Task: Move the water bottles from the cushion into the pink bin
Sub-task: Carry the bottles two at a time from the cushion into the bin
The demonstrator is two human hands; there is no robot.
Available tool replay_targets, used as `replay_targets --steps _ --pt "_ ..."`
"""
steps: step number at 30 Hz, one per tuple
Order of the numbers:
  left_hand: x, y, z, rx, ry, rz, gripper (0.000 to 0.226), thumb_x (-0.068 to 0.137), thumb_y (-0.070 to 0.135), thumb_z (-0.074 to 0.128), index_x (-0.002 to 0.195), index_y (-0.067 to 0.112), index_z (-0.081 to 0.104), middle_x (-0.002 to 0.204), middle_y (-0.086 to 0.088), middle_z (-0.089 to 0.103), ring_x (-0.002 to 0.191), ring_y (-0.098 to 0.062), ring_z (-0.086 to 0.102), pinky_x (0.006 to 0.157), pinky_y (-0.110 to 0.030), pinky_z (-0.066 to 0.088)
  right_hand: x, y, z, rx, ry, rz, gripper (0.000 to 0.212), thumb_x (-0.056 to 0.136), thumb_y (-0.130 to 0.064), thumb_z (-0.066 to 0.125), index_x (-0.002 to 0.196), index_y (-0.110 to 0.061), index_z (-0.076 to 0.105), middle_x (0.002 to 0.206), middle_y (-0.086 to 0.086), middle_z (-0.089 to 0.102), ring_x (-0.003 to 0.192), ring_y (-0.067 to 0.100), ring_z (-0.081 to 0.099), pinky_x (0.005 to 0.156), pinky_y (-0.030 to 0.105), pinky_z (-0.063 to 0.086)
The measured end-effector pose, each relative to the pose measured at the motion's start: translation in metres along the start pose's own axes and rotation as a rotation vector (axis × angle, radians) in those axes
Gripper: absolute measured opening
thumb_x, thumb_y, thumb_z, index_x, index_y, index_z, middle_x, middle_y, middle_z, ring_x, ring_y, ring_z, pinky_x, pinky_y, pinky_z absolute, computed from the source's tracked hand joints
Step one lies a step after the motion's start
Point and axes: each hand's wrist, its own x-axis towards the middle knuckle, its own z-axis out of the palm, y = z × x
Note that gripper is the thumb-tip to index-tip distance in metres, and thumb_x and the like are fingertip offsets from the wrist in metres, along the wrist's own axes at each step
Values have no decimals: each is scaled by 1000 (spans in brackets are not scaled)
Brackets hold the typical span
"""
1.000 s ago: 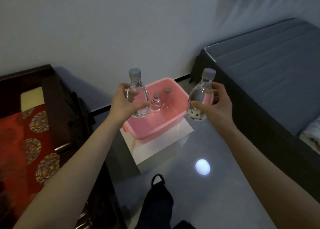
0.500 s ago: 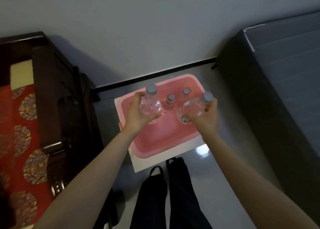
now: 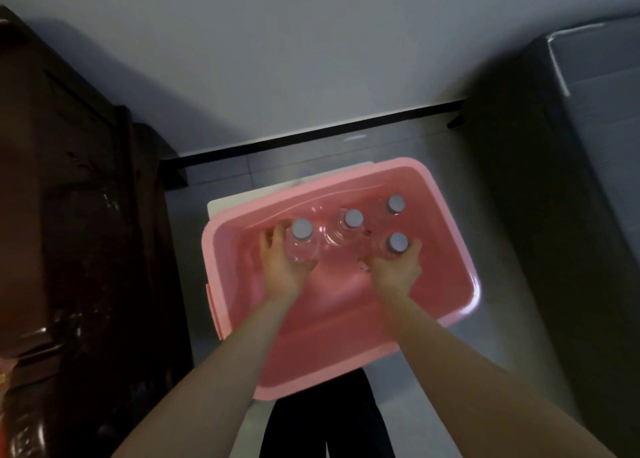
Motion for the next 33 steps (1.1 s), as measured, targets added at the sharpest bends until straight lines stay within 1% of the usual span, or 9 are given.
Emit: replay_targets --steps 3,8,14,16,18,21,23,27,33 --pt "10 -7 13 -6 19 15 74 50 0 85 116 15 56 113 -2 43 100 -7 40 91 -12 31 8 11 6 -27 19 -8 59 54 -3 85 90 -19 41 90 5 60 78 24 57 71 24 39" --pt "20 -14 30 -3 7 58 69 50 1 84 113 10 58 113 -11 51 95 2 37 91 -16 35 11 15 11 -37 8 -62 45 63 -5 80 93 -11 47 94 13 63 81 27 59 73 27 42" --pt "20 -17 37 -2 -22 54 68 50 -3 80 113 12 58 113 -6 48 98 -12 48 87 -12 35 12 9 4 -78 -60 -63 47 63 -6 80 98 -10 49 98 14 64 88 31 61 77 31 45" --pt "20 -17 34 10 -52 46 68 53 -2 81 115 12 58 117 -8 48 104 -19 50 92 -15 35 12 5 -2 -133 -103 -65 49 63 -12 81 102 -10 53 102 11 64 93 31 61 81 32 45" --pt "19 -14 27 44 -81 45 66 55 2 83 116 12 59 121 -10 48 109 -23 51 97 -23 38 11 1 -12 -189 -112 -138 47 65 -20 81 107 -13 59 106 8 64 99 29 59 87 41 46" --pt "15 -8 10 95 -113 140 62 58 10 85 115 15 62 120 -9 51 114 -25 49 100 -35 40 5 -6 -31 -265 -118 -333 36 69 -18 75 103 -22 64 102 1 62 99 25 56 80 42 48" --pt "12 -1 -1 77 -115 236 51 63 14 84 111 16 65 116 -6 55 111 -23 51 95 -36 44 4 -11 -40 -321 -175 -437 27 70 -15 71 95 -24 65 95 -2 61 92 23 57 71 41 49" --pt "16 19 -11 43 -166 321 24 71 9 78 93 12 68 95 -5 59 87 -20 57 63 -34 55 15 -18 -45 -488 -280 -636 16 72 -14 69 87 -11 65 88 3 59 86 26 54 63 40 46" --pt "24 29 -13 130 -210 360 15 74 7 75 82 5 64 85 -9 58 80 -25 54 64 -44 52 32 -15 -55 -537 -241 -683 15 70 -11 67 85 -10 62 82 1 53 82 26 51 62 37 43"
